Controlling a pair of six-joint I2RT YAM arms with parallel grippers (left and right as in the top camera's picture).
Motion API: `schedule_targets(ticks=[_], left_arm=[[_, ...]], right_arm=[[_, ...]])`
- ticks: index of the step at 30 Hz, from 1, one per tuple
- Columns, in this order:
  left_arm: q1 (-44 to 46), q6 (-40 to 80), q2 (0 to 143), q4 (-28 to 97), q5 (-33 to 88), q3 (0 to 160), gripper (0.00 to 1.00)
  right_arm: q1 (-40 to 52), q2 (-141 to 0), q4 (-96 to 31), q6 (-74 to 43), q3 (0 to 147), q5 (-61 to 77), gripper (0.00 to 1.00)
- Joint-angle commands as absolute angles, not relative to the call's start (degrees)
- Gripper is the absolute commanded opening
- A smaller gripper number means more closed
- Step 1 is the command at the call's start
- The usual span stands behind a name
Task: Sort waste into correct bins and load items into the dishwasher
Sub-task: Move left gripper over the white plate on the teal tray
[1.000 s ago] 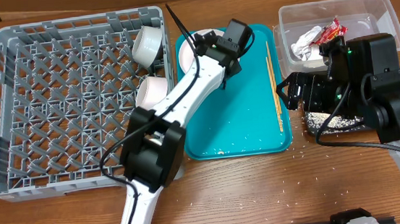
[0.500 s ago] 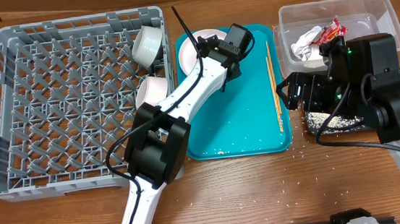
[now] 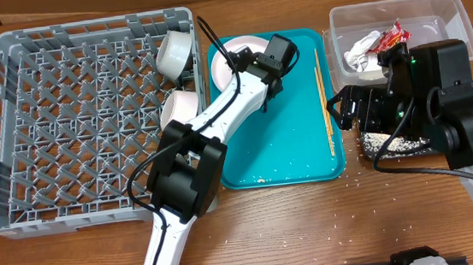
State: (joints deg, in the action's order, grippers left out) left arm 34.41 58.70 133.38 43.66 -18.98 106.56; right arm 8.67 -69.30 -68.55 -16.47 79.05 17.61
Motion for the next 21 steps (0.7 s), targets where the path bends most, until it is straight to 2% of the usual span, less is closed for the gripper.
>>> schedule_targets(ticks=[1,5,8,9,16,21], left_arm=[[34.3,61.6,134.7,43.5,-20.5,104.9,0.44],[34.4,59.5,134.7,44.4,-17.8,104.7,0.42],[35.2,50.4,134.7,45.0,-12.0,104.7,0.29],[35.6,47.8,134.7,45.0,-11.4,104.7,0.28],[38.3,35.0,134.7,47.1,-9.3,104.7,0.28],[40.6,32.8,134.7,47.0,-8.8,104.7,0.28]], right_arm=[[8.6,-69.1,-68.2,-16.3,79.8,17.4,1.0],[8.6,-69.1,-68.2,-16.3,79.8,17.4,1.0],[8.6,-69.1,-68.2,-16.3,79.8,17.4,1.0],[8.6,-69.1,-68.2,-16.3,79.8,17.4,1.0],[8.6,-69.1,-68.2,-16.3,79.8,17.4,1.0],[8.6,-69.1,-68.2,-16.3,79.8,17.4,1.0]])
